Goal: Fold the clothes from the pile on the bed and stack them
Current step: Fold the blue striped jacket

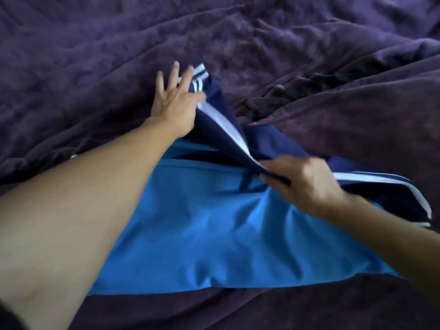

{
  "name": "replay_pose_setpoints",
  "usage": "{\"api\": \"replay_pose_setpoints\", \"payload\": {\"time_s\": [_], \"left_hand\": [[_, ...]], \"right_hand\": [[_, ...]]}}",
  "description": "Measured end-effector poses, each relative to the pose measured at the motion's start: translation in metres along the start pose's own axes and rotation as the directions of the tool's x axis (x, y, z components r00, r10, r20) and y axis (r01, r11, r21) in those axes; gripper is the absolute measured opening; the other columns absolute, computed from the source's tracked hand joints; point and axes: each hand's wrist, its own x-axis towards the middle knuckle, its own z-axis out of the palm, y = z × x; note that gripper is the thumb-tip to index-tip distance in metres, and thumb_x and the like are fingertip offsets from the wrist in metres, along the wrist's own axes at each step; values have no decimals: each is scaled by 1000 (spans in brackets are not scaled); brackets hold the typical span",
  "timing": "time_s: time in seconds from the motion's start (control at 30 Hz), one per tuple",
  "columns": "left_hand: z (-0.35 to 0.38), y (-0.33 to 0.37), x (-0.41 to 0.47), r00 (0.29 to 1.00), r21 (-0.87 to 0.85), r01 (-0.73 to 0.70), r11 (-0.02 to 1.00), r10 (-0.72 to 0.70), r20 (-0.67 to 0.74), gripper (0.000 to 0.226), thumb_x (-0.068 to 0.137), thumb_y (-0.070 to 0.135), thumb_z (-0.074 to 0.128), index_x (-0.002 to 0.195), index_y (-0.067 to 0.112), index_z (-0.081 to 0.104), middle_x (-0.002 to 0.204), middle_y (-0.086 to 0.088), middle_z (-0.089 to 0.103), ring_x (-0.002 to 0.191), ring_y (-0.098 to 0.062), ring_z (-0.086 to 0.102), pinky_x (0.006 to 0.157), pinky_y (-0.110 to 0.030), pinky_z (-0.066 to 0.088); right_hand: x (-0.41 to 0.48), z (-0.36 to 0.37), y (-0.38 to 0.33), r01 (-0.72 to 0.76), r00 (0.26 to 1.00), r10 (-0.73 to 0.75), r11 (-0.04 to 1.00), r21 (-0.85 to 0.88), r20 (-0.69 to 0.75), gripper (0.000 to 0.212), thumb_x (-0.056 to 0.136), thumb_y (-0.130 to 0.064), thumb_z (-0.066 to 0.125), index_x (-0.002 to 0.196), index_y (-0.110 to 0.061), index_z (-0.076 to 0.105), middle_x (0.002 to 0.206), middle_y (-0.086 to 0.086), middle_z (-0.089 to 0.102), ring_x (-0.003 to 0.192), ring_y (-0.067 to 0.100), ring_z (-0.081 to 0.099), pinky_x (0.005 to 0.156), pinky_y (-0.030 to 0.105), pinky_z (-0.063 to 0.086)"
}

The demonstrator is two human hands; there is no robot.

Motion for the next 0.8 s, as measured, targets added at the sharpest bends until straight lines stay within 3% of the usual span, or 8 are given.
{"api": "replay_pose_setpoints", "payload": {"time_s": [0.07, 0.17, 0.33, 0.43, 0.53, 0.6, 0.67, 0.8], "left_hand": [[3, 7, -6, 1000, 48, -4, 999, 3, 25, 33, 85, 9, 57, 111, 28, 64, 152, -6, 30, 147, -30, 5, 117, -54, 3], [-5, -7, -35, 995, 68, -7, 998, 14, -103, 28, 76, 4, 62, 103, 11, 67, 129, -13, 51, 141, -32, 23, 116, -54, 9], [-37, -53, -118, 950, 182, -114, 977, 161, -267, 35, 52, 4, 71, 87, 2, 67, 150, -18, 35, 144, -38, 17, 117, -54, 8], [-33, -72, -194, 952, 246, -207, 947, 254, -174, 40, 43, 5, 76, 82, 1, 66, 147, -20, 40, 142, -40, 23, 116, -58, 12], [-8, -73, -265, 980, 241, -190, 952, 200, -15, 45, 40, 4, 83, 83, -1, 68, 133, -25, 54, 132, -43, 42, 111, -60, 25], [11, -61, -299, 990, 220, -132, 967, 119, 73, 37, 49, 1, 82, 84, -1, 70, 121, -27, 61, 121, -45, 52, 104, -60, 36], [25, -49, -322, 989, 216, -83, 973, 55, 135, 29, 55, 0, 80, 83, 1, 71, 111, -25, 64, 113, -46, 55, 97, -59, 42], [41, -40, -358, 973, 225, 39, 974, -88, 213, 30, 66, 7, 74, 95, 6, 70, 125, -21, 57, 103, -43, 56, 83, -51, 44]], "right_hand": [[-26, 7, 0, -80, 994, 84, 995, -53, 75, 32, 88, -32, 66, 119, -33, 65, 93, -7, 71, 82, 24, 70, 57, 35, 51], [-44, 7, 8, -233, 966, 245, 963, -137, 78, 37, 84, -29, 69, 120, -37, 63, 98, -8, 71, 89, 24, 68, 64, 36, 50], [-46, -16, -10, -222, 971, 200, 958, -182, -132, 48, 71, -12, 72, 117, -26, 69, 85, -1, 69, 77, 30, 69, 54, 37, 52], [-64, -17, -40, -90, 990, 64, 972, -218, -123, 55, 63, -16, 64, 117, -20, 70, 78, 2, 66, 71, 28, 68, 46, 35, 51], [-98, 9, -67, -8, 1000, 12, 964, -267, 14, 61, 54, -14, 72, 114, -18, 71, 73, 3, 63, 64, 25, 66, 38, 31, 47], [-120, 36, -76, -33, 966, 124, 928, -371, 225, 65, 66, -18, 78, 128, -25, 62, 87, 2, 63, 79, 23, 65, 49, 30, 50], [-140, 60, -79, -78, 864, 288, 886, -457, 412, 61, 90, -25, 55, 147, -34, 35, 112, -1, 55, 106, 21, 55, 75, 33, 48], [-154, 82, -77, -182, 820, 390, 872, -455, 419, 60, 92, -27, 46, 149, -36, 28, 118, -1, 48, 113, 23, 45, 85, 37, 44]]}}
